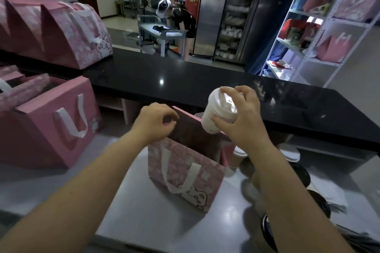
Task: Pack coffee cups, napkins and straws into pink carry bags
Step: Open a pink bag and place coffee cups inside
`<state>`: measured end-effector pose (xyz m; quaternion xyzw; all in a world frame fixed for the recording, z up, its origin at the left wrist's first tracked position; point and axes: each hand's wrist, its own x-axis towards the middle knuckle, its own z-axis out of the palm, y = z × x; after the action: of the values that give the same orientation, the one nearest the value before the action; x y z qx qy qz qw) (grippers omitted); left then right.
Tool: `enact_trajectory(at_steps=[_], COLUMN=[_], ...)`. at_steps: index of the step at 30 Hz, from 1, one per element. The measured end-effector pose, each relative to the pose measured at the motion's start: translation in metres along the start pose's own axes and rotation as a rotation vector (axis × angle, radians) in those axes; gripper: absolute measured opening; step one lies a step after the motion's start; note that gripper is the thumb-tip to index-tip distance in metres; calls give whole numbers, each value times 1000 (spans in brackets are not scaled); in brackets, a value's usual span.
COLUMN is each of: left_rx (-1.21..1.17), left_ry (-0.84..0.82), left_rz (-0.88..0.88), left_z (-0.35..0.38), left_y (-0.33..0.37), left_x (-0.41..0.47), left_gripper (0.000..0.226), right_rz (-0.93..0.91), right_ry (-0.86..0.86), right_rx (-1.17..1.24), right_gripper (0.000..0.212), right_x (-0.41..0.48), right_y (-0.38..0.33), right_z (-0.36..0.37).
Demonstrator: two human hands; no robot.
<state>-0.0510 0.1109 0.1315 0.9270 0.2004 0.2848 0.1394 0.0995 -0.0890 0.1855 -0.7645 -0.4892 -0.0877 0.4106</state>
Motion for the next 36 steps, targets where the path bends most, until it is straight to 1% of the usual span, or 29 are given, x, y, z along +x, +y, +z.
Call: enact_trajectory(at_steps=[2,4,6,8,10,11,14,16,18,20,24,26,29,33,36], left_rx=[-3,-39,-70,-56,-20,11,93,83,48,40,37,19,-1,-3,73], left_ry=[-121,-252,-376,-450,-482,-513,-690,-784,-833,-846,-826,-814,-785,-722,-670], left_rz=[47,112,161,216,281,301,300,308,326,357,382,367,358,333,310], left_z=[-6,-3,3,9,14,16,20,20,17,13,6,3,1,-3,-5], left_y=[-24,-39,-46,-52,-58,-62,-71,-73,-73,-73,-75,-76,-80,-90,-97], left_x=[7,16,25,31,36,37,35,27,16,6,-6,-9,-10,-11,-13], left_gripper=[12,16,27,38,54,67,106,120,130,138,146,148,151,150,148], right_rz=[-12,12,82,162,236,282,442,506,514,524,495,479,460,490,488], right_ry=[-18,-35,-37,-34,-54,-70,-121,-185,-269,-340,-365,-435,-551,-560,-646], right_rx=[1,-40,-99,-175,-303,-353,-381,-410,-459,-482,-463,-438,-443,-382,-350], right_gripper=[70,73,71,66,63,62,60,58,58,61,66,69,67,74,86], right_x=[-2,-5,-11,-17,-25,-29,-39,-44,-47,-45,-30,-21,-14,-9,-7], right_y=[-12,-22,-29,-36,-38,-38,-31,-22,-13,-6,-1,-5,-12,-15,-18], right_z=[21,45,70,96,120,128,137,132,123,115,114,129,162,192,210])
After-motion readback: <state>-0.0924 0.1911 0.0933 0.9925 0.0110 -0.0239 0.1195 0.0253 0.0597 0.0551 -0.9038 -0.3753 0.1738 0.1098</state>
